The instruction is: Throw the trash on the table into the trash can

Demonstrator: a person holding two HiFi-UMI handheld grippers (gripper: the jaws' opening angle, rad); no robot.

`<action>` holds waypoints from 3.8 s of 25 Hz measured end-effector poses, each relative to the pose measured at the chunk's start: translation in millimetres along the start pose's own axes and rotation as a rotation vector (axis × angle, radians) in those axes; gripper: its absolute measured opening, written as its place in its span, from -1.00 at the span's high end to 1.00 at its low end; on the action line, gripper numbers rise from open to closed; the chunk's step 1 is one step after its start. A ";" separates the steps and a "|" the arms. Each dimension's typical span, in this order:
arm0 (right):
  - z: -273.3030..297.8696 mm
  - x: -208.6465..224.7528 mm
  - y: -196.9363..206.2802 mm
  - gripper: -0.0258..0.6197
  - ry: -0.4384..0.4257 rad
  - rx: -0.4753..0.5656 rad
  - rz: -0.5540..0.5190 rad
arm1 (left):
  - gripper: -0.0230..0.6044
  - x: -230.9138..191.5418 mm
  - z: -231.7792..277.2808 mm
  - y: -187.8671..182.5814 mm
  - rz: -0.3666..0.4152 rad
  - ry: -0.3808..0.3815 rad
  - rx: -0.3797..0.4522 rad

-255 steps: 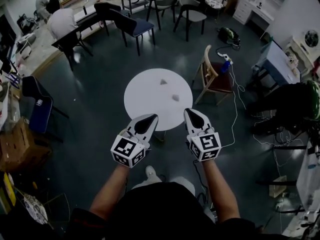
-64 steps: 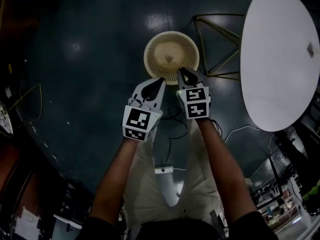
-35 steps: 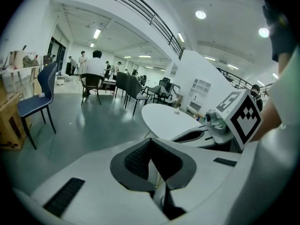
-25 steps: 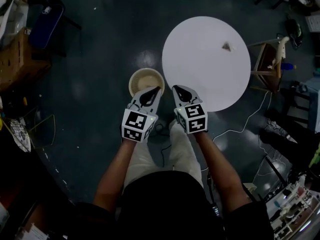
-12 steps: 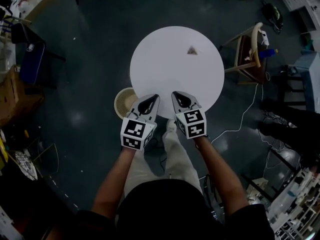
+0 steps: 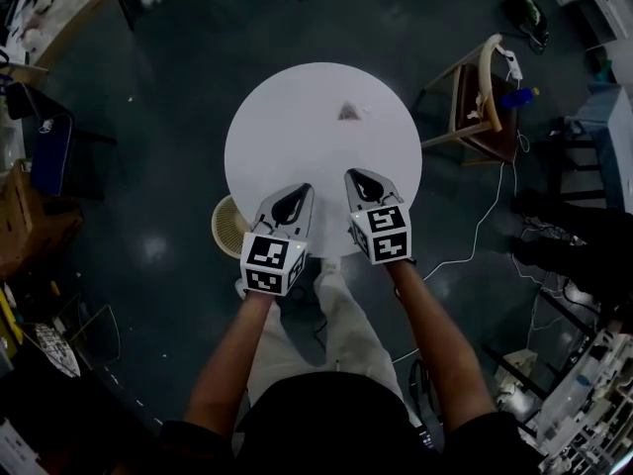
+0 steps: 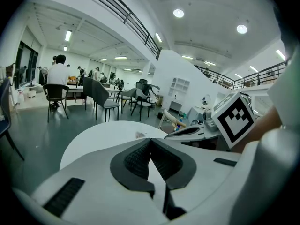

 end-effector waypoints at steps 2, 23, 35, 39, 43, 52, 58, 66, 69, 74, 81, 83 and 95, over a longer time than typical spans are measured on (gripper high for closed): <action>8.4 16.4 0.6 0.85 0.015 0.000 -0.002 | 0.88 -1.9 16.5 -1.3 0.002 -0.002 -0.002; 132.8 116.8 3.3 0.52 0.055 -0.009 0.005 | 0.88 -44.5 147.1 -5.8 0.025 -0.042 -0.021; 167.5 109.1 19.3 0.60 0.052 -0.041 -0.012 | 0.88 -76.3 156.8 16.8 -0.049 -0.076 -0.047; 165.4 110.2 19.8 0.75 0.054 -0.039 -0.014 | 0.88 -73.1 158.2 17.6 -0.046 -0.072 -0.055; 161.2 112.8 19.8 0.82 0.055 -0.040 0.012 | 0.88 -70.7 157.0 17.5 -0.038 -0.068 -0.057; 139.8 91.1 12.2 0.83 0.050 -0.046 0.001 | 0.88 -72.8 126.8 20.4 -0.050 -0.083 -0.054; 115.1 64.9 9.5 0.83 0.033 -0.038 0.004 | 0.88 -71.8 92.2 28.2 -0.060 -0.096 -0.058; 82.6 15.4 2.3 0.85 0.012 -0.017 -0.007 | 0.88 -75.0 36.2 30.8 -0.072 -0.121 -0.031; 70.6 -3.0 -2.7 0.85 0.002 -0.012 -0.014 | 0.88 -78.5 12.5 34.3 -0.078 -0.126 -0.029; 58.1 -36.1 -8.9 0.85 -0.025 -0.011 -0.031 | 0.88 -90.5 -21.0 41.7 -0.099 -0.142 -0.030; 48.3 -92.2 -14.0 0.85 -0.086 -0.008 -0.049 | 0.88 -107.6 -65.0 46.7 -0.119 -0.179 -0.011; 48.2 -108.1 -16.1 0.85 -0.109 -0.006 -0.054 | 0.88 -113.3 -78.3 48.9 -0.128 -0.194 -0.002; 62.0 -216.1 -35.0 0.85 -0.241 0.015 -0.115 | 0.88 -163.9 -172.3 74.9 -0.203 -0.305 0.046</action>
Point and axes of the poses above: the fingertips, and each gripper's own axes: z forward along the fingers, x to its right, y out of its underside, the point moved 4 cm from there along -z, backward along the fingers, and after that the axes turned 15 degrees about -z, right-handed, at the moved point
